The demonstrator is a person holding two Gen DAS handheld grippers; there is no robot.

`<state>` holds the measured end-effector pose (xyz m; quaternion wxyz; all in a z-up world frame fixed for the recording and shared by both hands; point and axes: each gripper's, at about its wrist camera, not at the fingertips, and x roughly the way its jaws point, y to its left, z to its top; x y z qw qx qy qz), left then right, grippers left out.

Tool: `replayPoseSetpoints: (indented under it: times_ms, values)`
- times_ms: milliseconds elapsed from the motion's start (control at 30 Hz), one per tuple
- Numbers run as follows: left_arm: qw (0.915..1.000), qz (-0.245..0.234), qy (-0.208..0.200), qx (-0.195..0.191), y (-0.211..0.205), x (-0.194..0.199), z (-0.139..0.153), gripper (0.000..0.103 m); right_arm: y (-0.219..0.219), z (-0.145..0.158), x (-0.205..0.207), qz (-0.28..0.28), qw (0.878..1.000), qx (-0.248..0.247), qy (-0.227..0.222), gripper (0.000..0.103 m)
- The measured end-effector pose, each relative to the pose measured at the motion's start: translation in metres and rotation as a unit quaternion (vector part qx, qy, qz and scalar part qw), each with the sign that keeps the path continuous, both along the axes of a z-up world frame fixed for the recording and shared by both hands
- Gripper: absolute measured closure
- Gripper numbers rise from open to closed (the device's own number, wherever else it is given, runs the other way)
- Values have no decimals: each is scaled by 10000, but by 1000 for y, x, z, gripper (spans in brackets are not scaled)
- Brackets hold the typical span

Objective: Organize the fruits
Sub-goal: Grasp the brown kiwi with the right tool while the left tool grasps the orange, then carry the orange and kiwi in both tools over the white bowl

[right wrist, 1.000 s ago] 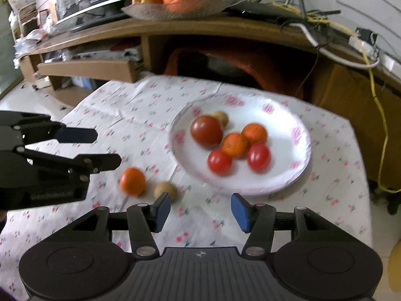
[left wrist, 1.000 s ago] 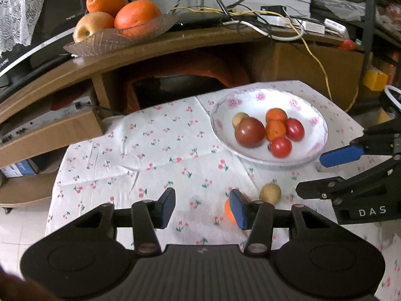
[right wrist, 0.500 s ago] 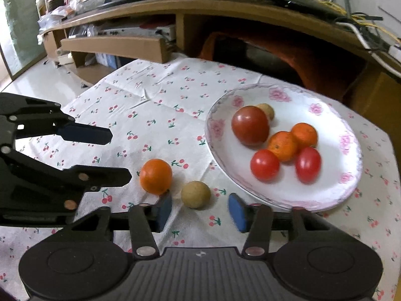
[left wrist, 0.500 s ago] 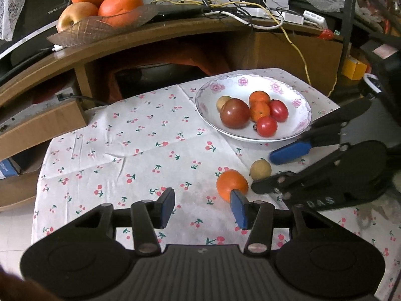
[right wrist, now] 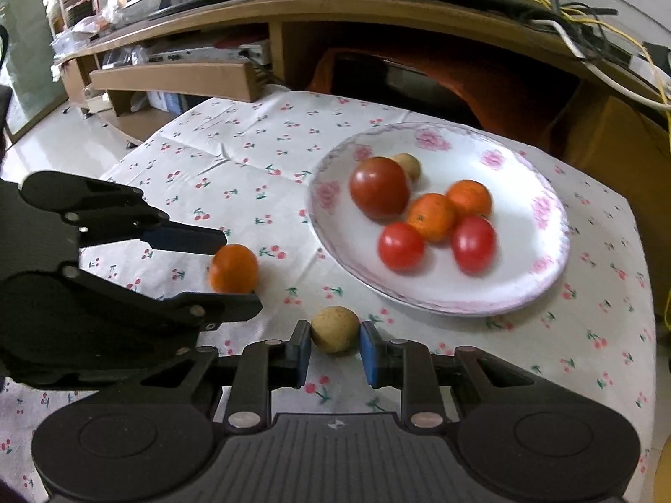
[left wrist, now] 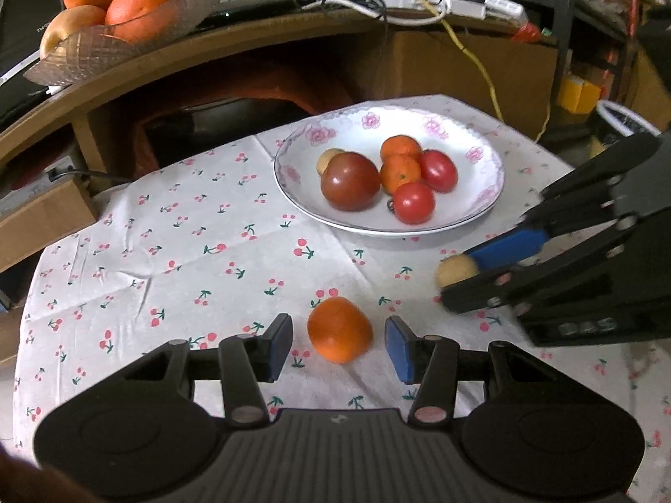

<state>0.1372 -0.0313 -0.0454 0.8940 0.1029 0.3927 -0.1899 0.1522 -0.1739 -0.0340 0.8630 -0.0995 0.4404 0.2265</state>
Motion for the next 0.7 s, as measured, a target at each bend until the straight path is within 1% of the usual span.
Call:
replayPoseSetpoints:
  times_ms: [67, 133, 200, 300, 400, 467, 600, 700]
  values:
    - [10000, 70, -36, 13, -2, 1, -1, 50, -4, 1, 0, -58, 10000, 8, -1, 79]
    - [9999, 145, -45, 15, -2, 1, 0, 59, -7, 1, 0, -90, 10000, 4, -12, 79]
    - [9998, 207, -7, 6, -3, 0, 0, 64, -9, 1, 0, -134, 9999, -22, -32, 79]
    - [9995, 297, 24, 83, -6, -1, 3, 65, -12, 3, 0, -198, 9998, 0, -52, 79]
    - [9993, 372, 65, -12, -5, -2, 9, 65, -13, 7, 0, -241, 9996, 30, -114, 79]
    - [9992, 391, 18, -81, -6, -2, 15, 65, -14, 10, 1, -295, 9994, 48, -160, 79]
    - [9990, 401, -98, -184, -12, 3, 28, 65, -16, 12, 4, -383, 9992, 137, -40, 79]
    - [9989, 399, -146, -216, -17, 9, 33, 65, -17, 18, 2, -375, 9991, 178, -79, 79]
